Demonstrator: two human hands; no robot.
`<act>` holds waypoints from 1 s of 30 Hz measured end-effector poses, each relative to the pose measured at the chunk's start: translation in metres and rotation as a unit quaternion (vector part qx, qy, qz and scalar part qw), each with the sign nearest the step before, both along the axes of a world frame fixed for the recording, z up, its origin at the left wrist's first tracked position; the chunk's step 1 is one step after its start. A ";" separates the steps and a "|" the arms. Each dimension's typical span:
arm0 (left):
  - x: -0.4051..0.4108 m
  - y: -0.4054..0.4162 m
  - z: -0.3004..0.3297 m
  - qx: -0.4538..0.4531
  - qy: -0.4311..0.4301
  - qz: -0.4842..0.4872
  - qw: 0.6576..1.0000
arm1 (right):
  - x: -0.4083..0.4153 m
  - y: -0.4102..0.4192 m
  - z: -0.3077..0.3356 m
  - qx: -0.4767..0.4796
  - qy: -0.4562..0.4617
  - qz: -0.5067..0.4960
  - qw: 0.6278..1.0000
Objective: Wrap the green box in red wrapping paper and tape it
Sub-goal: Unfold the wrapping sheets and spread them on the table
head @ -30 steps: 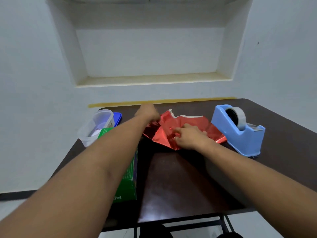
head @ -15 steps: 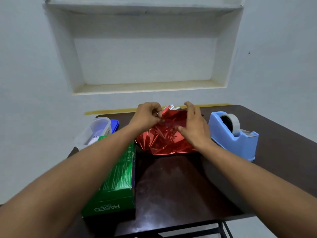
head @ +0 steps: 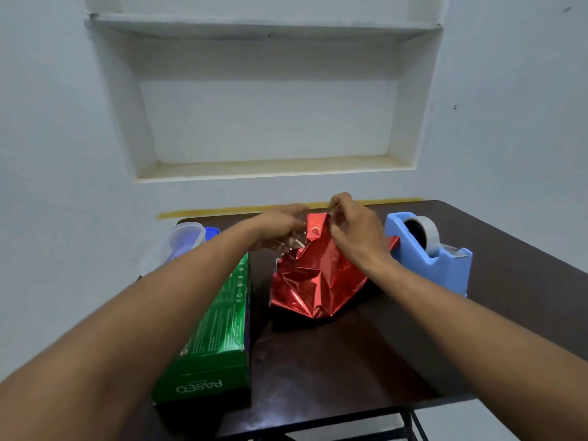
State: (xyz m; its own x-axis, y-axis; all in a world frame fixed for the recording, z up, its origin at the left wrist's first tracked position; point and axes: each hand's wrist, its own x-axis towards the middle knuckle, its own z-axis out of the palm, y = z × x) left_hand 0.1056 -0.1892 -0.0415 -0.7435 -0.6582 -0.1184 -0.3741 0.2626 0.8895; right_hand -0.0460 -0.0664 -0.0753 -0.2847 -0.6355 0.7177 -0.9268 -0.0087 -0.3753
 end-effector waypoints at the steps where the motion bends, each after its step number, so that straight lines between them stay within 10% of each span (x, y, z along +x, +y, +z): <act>1: 0.000 0.004 0.000 0.012 -0.020 -0.029 0.999 | 0.000 0.001 0.000 0.000 0.015 0.008 1.000; 10: -0.012 0.001 -0.011 -0.073 0.023 0.121 0.990 | -0.001 0.026 0.011 0.003 0.040 0.048 0.998; 16: -0.028 -0.005 -0.002 -0.066 0.040 0.218 0.973 | 0.010 0.067 0.019 0.063 0.222 0.115 0.966; 24: -0.037 -0.024 -0.002 -0.081 0.016 0.294 0.952 | 0.033 0.102 0.016 0.328 -0.022 0.099 0.939; 30: -0.060 -0.005 -0.022 -0.232 -0.111 0.181 0.949 | 0.044 0.117 0.006 0.494 0.024 0.115 0.861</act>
State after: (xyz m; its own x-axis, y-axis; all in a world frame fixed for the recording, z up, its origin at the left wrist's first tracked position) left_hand 0.0460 -0.1941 -0.0635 -0.4496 -0.8852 0.1191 -0.6790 0.4254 0.5983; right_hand -0.0022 0.0503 -0.0697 -0.0540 -0.9786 -0.1988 -0.9581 0.1069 -0.2658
